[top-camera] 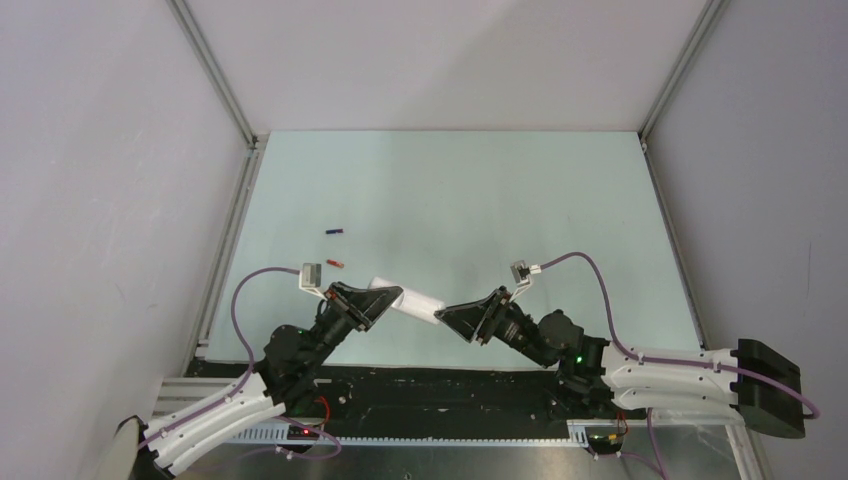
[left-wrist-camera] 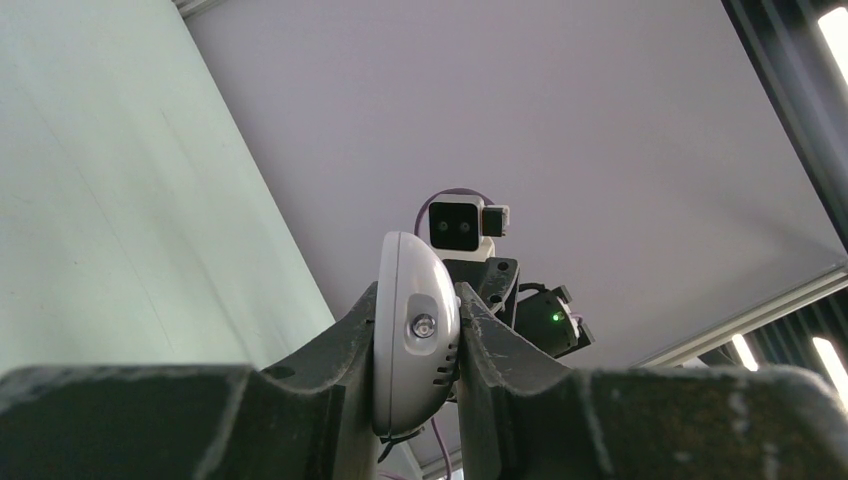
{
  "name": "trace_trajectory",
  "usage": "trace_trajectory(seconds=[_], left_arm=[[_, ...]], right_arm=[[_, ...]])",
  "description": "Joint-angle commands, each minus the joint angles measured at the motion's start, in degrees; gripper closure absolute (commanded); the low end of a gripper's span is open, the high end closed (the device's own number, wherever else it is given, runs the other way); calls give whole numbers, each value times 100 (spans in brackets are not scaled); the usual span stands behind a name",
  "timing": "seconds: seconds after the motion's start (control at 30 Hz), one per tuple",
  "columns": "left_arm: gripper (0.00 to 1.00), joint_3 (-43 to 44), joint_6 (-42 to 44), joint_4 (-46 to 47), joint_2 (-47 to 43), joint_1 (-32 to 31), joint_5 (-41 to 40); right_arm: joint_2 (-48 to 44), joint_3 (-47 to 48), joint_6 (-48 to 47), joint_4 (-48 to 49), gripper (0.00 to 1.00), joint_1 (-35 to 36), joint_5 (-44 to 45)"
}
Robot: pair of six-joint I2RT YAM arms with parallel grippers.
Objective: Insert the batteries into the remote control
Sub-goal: Remove the battery cover from the remote control.
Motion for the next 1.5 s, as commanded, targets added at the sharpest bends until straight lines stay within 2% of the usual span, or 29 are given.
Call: trace_trajectory(seconds=[0.0, 0.27, 1.0, 1.47], left_arm=[[100, 54, -40, 235, -48, -12, 124], [100, 48, -32, 235, -20, -11, 94], [100, 64, -15, 234, 164, -13, 124], [100, 32, -133, 230, 91, -12, 58]], right_arm=[[62, 5, 11, 255, 50, -24, 181], [160, 58, -44, 347, 48, -53, 63], [181, 70, -256, 589, 35, -79, -209], [93, 21, -169, 368, 34, -79, -129]])
